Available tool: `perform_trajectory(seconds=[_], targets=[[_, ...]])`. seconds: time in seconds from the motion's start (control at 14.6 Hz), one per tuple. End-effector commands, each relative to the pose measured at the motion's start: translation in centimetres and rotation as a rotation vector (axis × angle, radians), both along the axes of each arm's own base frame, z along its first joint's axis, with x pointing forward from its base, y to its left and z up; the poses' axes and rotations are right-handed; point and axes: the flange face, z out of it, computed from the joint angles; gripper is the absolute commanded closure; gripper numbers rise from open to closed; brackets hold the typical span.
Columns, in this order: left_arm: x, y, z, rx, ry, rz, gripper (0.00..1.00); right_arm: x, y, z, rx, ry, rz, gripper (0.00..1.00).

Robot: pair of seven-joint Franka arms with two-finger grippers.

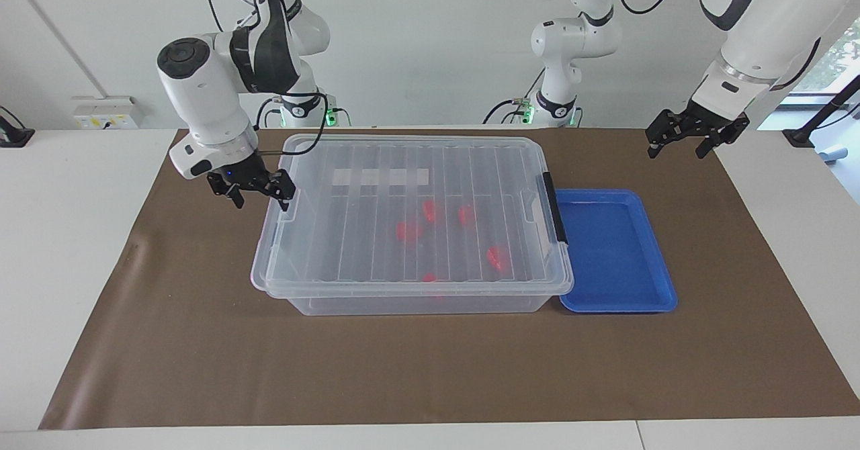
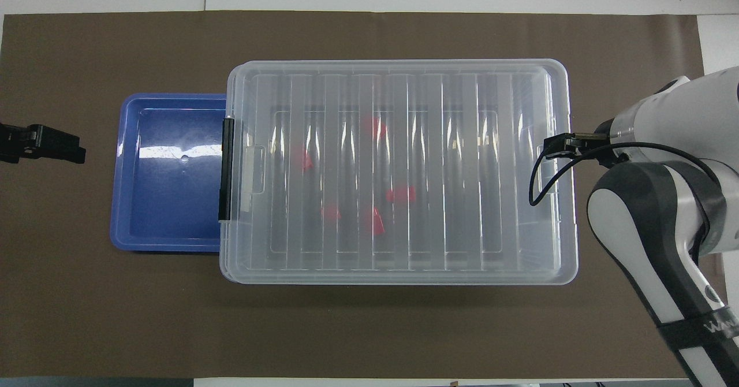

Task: Place red block in blue tray from box
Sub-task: 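Slide the clear lid away from the blue tray with the right gripper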

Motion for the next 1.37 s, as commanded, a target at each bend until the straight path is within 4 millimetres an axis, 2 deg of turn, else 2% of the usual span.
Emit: perform_trajectory(seconds=[0.0, 0.27, 0.41, 0.68, 1.3], targets=[[-0.7, 0.3, 0.2, -0.013, -0.003, 0.003, 0.00, -0.7, -0.4, -0.5, 0.007, -0.012, -0.003, 0.00], [-0.8, 0.3, 0.3, -0.011, -0.004, 0.003, 0.00, -0.8, -1.3, -0.8, 0.005, -0.006, 0.010, 0.00], [-0.7, 0.3, 0.2, -0.013, -0.003, 0.003, 0.00, -0.8, -3.2, -1.1, 0.002, -0.001, 0.024, 0.00], [-0.8, 0.3, 0.3, -0.013, -0.004, 0.003, 0.00, -0.8, -5.5, -1.1, -0.002, -0.002, 0.058, 0.00], [-0.8, 0.3, 0.3, -0.013, -0.004, 0.003, 0.00, -1.2, -12.4, -1.1, -0.018, -0.004, 0.145, 0.00]])
